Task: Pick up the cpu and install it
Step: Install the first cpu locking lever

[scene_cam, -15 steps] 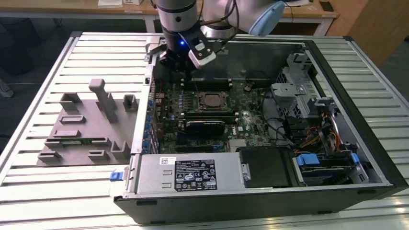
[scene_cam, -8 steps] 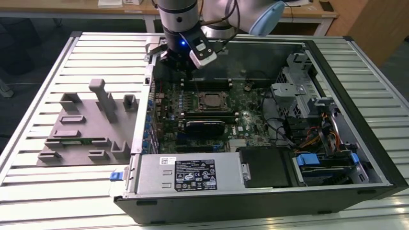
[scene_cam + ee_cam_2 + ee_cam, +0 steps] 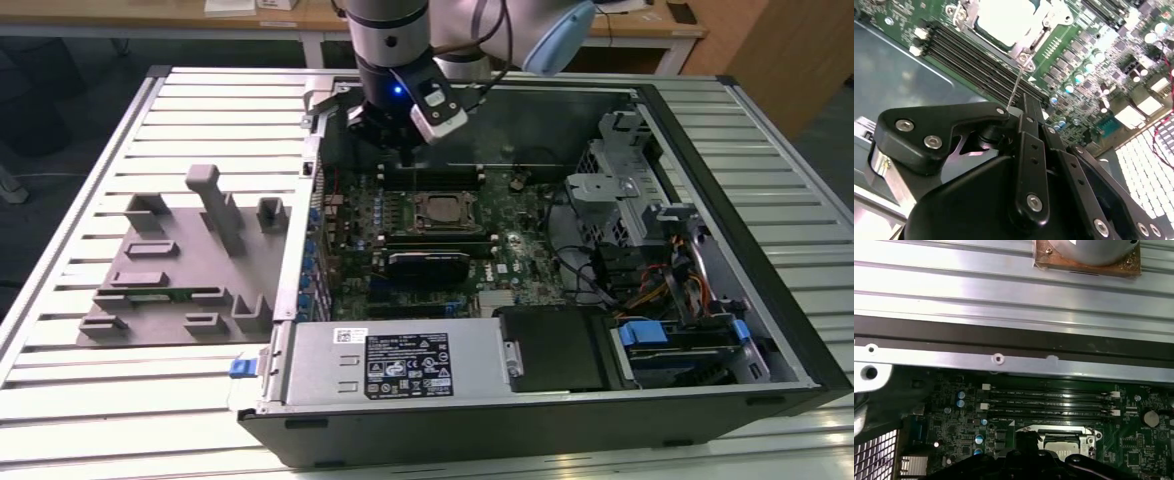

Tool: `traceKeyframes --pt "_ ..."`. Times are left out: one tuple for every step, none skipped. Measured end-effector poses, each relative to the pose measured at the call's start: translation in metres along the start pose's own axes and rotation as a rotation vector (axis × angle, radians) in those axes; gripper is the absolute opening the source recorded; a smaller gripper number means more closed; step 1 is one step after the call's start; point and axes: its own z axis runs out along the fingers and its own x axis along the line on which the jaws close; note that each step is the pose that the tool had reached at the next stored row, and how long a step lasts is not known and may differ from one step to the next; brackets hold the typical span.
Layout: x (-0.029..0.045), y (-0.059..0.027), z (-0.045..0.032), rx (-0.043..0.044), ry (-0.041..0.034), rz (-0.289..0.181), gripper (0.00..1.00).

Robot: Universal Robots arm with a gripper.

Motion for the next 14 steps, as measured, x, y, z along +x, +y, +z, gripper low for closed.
traceKeyframes --pt "-0.0018 -0.0001 0.0002 0.0 -0.0001 0.001 0.11" --pt "-0.0037 -0.0002 0.0005 0.0001 -0.0002 0.001 0.11" --pt "-0.0054 -0.0003 0.0007 0.0003 -0.0003 0.002 0.11" --pt "-0.0072 -0.0004 0.0009 0.0003 -0.0004 0.003 0.11" --pt "-0.0091 -0.0006 0.0012 0.0003 -0.0006 0.003 0.11" --pt "-0.0109 -0.0007 0.0014 0.0004 -0.0006 0.004 0.11" --pt "-0.0127 -0.0008 0.0016 0.0005 -0.0007 0.004 0.11" --pt "-0.0143 -0.001 0.0018 0.0006 -0.0009 0.005 0.11" --pt "-0.0147 -0.001 0.0018 0.0006 -0.0008 0.006 0.11" --pt "-0.0147 -0.001 0.0018 0.0006 -0.0008 0.006 0.11" --pt "-0.0147 -0.001 0.0018 0.0006 -0.0009 0.006 0.11" --pt "-0.0147 -0.001 0.0018 0.0007 -0.0009 0.006 0.11" --pt "-0.0147 -0.001 0.0019 0.0006 -0.0009 0.006 0.11" --pt "-0.0147 -0.001 0.0019 0.0008 -0.0009 0.006 0.11"
